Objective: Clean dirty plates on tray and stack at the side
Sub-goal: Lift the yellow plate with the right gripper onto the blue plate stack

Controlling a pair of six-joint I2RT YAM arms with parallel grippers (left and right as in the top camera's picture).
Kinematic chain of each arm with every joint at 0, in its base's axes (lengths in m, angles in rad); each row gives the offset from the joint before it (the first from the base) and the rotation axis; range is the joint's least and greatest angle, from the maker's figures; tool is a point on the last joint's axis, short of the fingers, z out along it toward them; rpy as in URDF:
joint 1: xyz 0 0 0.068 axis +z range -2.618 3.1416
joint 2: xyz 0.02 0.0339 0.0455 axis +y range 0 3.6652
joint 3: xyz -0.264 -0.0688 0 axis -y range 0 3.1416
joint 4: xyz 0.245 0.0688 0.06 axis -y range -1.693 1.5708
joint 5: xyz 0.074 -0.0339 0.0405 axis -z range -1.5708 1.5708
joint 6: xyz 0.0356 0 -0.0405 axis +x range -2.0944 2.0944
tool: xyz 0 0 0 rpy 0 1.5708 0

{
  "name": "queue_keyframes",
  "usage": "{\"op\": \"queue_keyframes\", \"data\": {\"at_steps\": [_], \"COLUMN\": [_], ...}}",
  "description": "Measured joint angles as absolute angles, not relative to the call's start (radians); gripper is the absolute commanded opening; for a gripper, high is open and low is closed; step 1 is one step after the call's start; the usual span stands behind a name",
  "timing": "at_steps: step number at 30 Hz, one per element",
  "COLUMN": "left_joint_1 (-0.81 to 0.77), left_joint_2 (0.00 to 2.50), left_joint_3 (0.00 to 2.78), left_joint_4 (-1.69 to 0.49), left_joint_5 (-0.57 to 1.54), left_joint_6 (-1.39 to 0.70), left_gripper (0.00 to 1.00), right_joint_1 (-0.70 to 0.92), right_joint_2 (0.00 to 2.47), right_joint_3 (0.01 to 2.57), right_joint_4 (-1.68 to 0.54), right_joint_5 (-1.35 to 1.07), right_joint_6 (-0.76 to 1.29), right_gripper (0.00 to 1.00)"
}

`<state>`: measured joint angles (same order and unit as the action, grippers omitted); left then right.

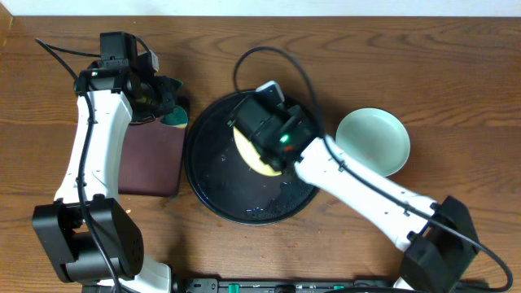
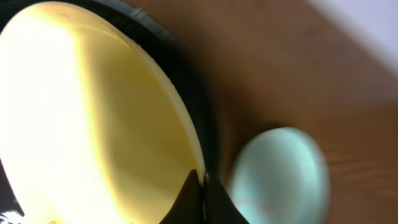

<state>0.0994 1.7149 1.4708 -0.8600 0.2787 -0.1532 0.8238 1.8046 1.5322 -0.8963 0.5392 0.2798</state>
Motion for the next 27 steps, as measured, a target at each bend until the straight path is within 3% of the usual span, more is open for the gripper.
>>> {"op": "queue_keyframes", "data": {"at_steps": [13, 27], "left_joint_1": [0.099, 0.099], "left_joint_2": [1.715, 1.715], "left_joint_3": [1.47, 1.47], "left_joint_4": [-0.861, -0.861], "left_joint_5": [0.279, 0.279], "left_joint_6": [-0.153, -0.153], "left_gripper": [0.08, 0.08], "right_joint_1": [0.405, -0.153], "right_joint_2": [1.8, 1.565], "right_joint_3": [1.532, 1.525], "right_joint_4": [-0.97, -1.222], "right_joint_5": [-0.151, -0.255], "right_joint_6": [0.289, 0.216], "right_gripper": [0.01, 0.01]}}
